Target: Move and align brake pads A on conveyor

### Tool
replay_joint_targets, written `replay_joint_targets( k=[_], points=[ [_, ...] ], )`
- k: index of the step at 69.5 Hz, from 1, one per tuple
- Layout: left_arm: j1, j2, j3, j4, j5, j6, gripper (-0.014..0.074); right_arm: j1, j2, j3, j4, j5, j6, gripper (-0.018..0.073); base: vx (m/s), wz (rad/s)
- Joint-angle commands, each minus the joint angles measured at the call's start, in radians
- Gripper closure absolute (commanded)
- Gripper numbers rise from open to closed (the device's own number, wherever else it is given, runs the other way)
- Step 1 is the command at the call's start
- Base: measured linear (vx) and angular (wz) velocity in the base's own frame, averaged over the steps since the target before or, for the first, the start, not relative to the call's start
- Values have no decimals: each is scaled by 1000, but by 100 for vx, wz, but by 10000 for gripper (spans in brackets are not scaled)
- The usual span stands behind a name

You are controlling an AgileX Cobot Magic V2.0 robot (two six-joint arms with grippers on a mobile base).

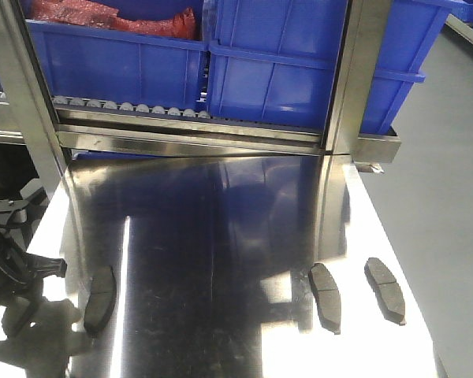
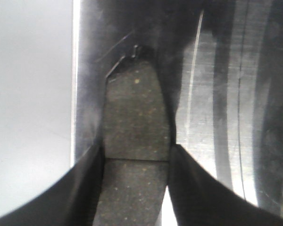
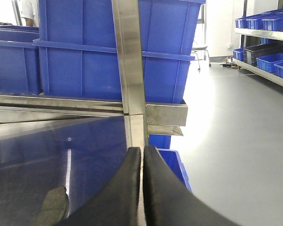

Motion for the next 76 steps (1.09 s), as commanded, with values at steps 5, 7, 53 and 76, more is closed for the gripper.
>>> replay_joint_targets(
  k=[5, 7, 53, 76],
  points=[
    [-1, -37, -26, -4, -2, -1, 431, -4, -10, 5, -4, -76, -6, 563, 0, 0],
    [-1, -37, -26, -4, -2, -1, 444, -4, -10, 5, -4, -76, -6, 563, 0, 0],
    [-1, -375, -25, -4, 18, 88, 477, -4, -10, 5, -4, -76, -6, 563, 0, 0],
    [-39, -731, 126, -6, -36, 130, 475, -4, -10, 5, -4, -76, -6, 563, 0, 0]
  ],
)
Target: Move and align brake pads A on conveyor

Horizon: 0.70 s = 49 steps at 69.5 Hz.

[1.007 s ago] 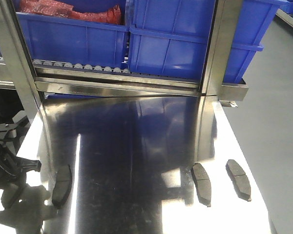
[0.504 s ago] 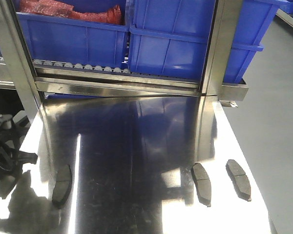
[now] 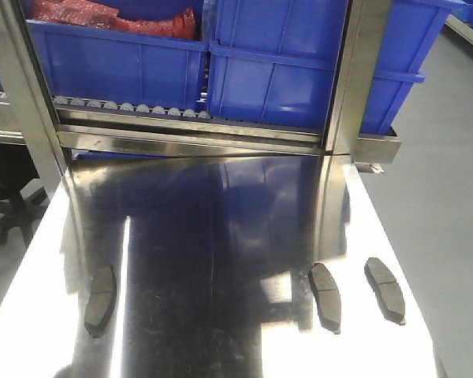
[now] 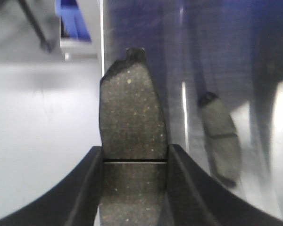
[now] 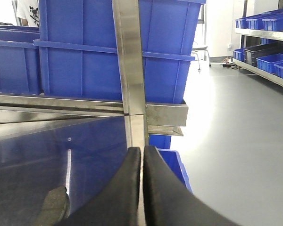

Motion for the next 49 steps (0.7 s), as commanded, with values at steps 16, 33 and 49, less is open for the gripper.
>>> replay_joint_targets(
  k=[16, 33, 49],
  points=[
    [-26, -404, 237, -8, -160, 6, 475, -4, -10, 5, -4, -76, -6, 563, 0, 0],
    [-25, -610, 367, -8, -162, 6, 475, -4, -10, 5, -4, -76, -6, 563, 0, 0],
    [-25, -683, 383, -7, -157, 6, 475, -4, -10, 5, -4, -76, -6, 563, 0, 0]
  ],
)
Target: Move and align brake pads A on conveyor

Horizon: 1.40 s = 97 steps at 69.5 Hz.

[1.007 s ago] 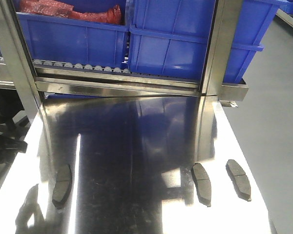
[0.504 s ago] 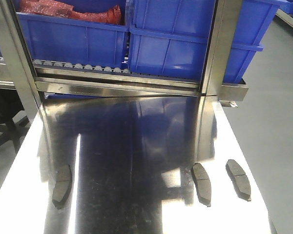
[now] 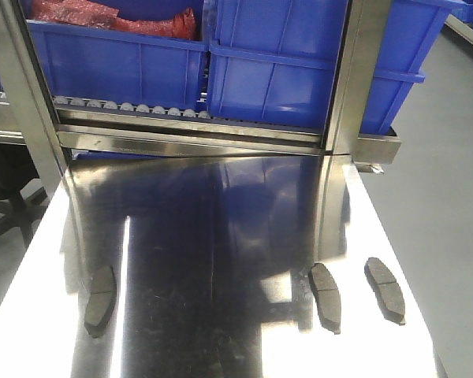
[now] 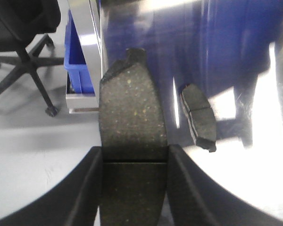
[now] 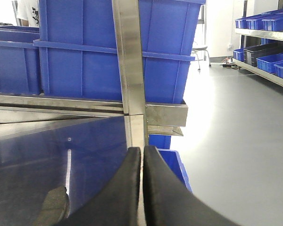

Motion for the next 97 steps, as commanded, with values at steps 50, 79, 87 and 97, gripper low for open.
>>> replay_joint_targets(
  k=[50, 79, 87, 97],
  points=[
    [-7, -15, -29, -4, -83, 0, 475, -4, -10, 5, -4, -76, -6, 563, 0, 0],
    [-7, -15, -29, -4, -83, 0, 475, -4, -10, 5, -4, -76, -6, 563, 0, 0],
    [-7, -15, -29, -4, -83, 0, 475, -4, -10, 5, -4, -76, -6, 563, 0, 0],
    [-7, -15, -29, -4, -83, 0, 475, -4, -10, 4, -4, -96, -6, 563, 0, 0]
  ],
)
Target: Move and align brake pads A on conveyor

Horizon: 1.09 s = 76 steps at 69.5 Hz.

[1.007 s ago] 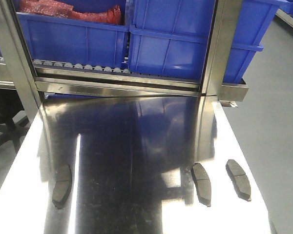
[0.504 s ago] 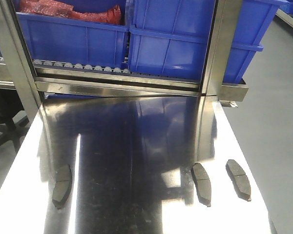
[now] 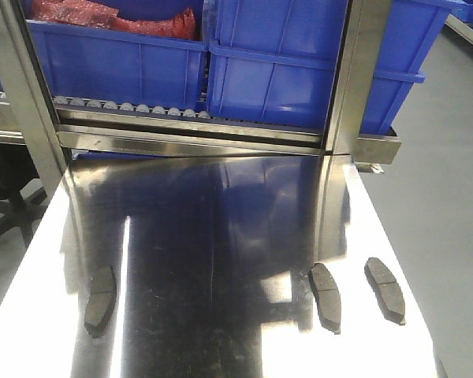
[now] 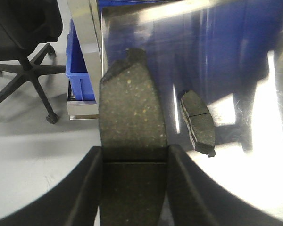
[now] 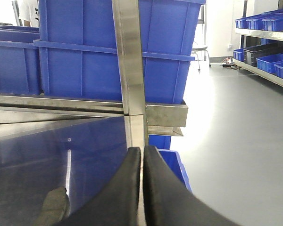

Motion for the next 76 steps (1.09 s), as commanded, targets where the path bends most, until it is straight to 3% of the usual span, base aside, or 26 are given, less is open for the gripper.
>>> replay_joint_targets(
  k=[1, 18, 43, 67, 76],
  points=[
    [-7, 5, -29, -4, -83, 0, 475, -4, -10, 3, -4, -93, -6, 563, 0, 0],
    [-7, 5, -29, -4, -83, 0, 475, -4, 74, -153, -11, 43, -8, 563, 0, 0],
    [-7, 5, -29, -4, -83, 0, 475, -4, 585, -616, -11, 356, -19, 561, 0, 0],
    [-7, 5, -29, -4, -83, 0, 475, -4, 963, -813, 12, 420, -276, 557, 0, 0],
    [-7, 5, -29, -4, -83, 0, 475, -4, 1067, -856, 100, 453, -282, 557, 0, 0]
  ],
)
